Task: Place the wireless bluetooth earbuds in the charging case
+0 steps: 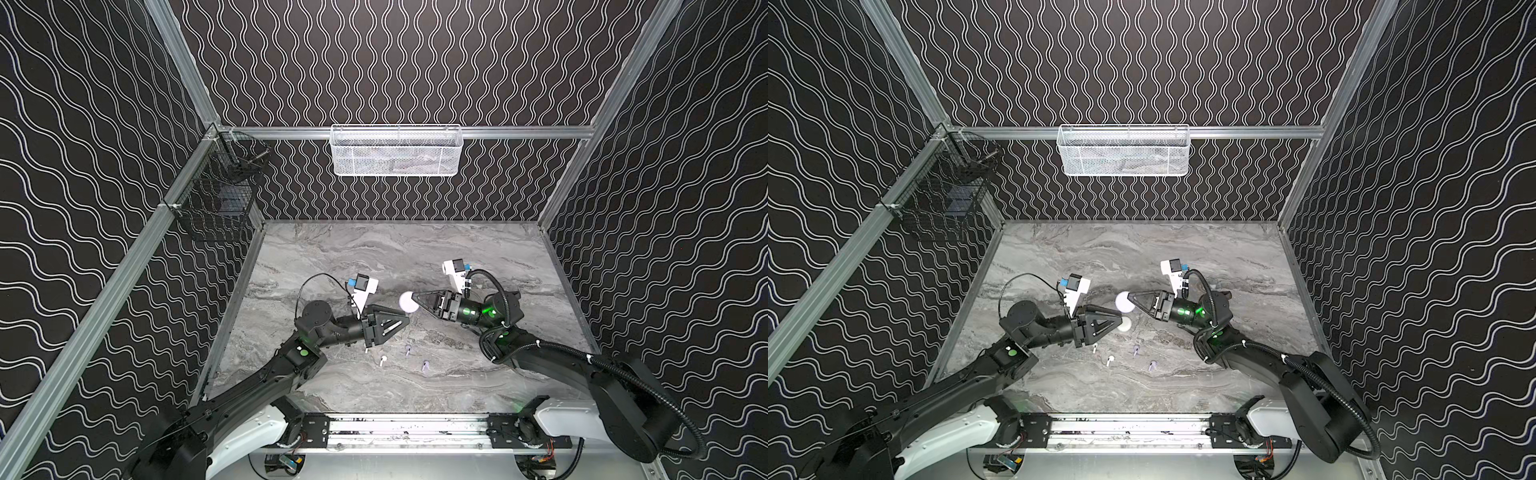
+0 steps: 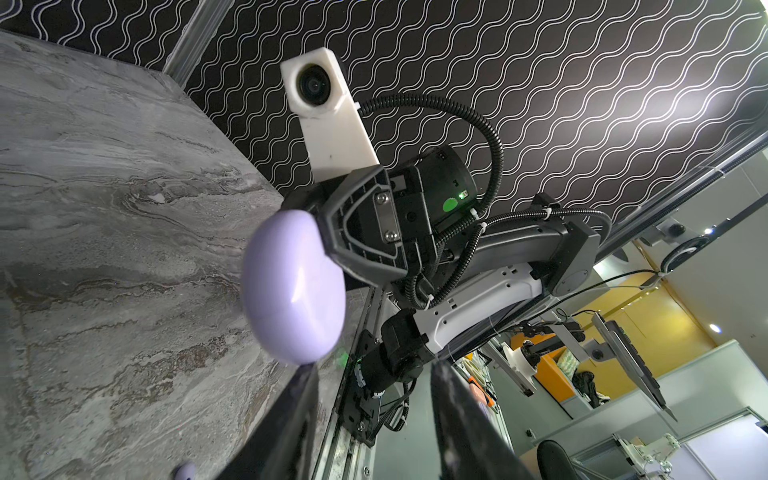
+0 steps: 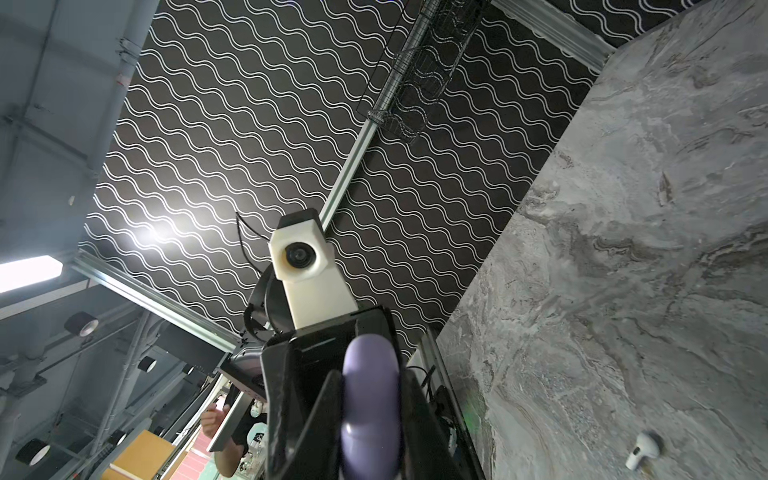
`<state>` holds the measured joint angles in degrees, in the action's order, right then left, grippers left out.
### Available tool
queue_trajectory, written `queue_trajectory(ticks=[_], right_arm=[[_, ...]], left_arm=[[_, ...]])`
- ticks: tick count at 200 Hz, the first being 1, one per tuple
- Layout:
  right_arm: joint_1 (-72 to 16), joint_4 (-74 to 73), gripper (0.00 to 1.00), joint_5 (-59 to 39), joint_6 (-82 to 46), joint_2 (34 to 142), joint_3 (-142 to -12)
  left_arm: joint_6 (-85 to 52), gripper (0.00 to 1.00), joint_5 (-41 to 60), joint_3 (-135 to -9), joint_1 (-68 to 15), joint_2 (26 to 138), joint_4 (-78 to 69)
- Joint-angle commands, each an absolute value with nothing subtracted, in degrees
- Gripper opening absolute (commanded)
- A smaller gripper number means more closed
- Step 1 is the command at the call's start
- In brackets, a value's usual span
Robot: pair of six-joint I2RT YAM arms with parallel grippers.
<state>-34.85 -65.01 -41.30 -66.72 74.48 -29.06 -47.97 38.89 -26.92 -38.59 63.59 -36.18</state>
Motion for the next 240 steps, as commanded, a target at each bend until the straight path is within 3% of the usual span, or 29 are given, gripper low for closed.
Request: queue_trajectory(ticks=[1,37,132,240], right_arm=[[-35.07,-70.79,0.16,-41.44,-68.38,73.86,-28.70],[-35.20,-66.72,0.16,-41.04,-66.25,71.61,-29.35],[-35.95,-75.52,0.16,-41.40,-68.92,75.87,-27.61],[-35.95,-80.72,0.16,-41.66,-71.54,77.96,-26.81]], left_arm=[[-46.67,0.46,37.71,-26.89,-38.55,63.34,-36.58],[-46.48,0.46,37.46,-26.81,-38.58,63.54,-36.21],[-50.16,0.45,38.44,-26.37,-38.50,67.97,-44.85],[-50.14,0.40,37.02,-26.62,-38.52,67.92,-44.73]])
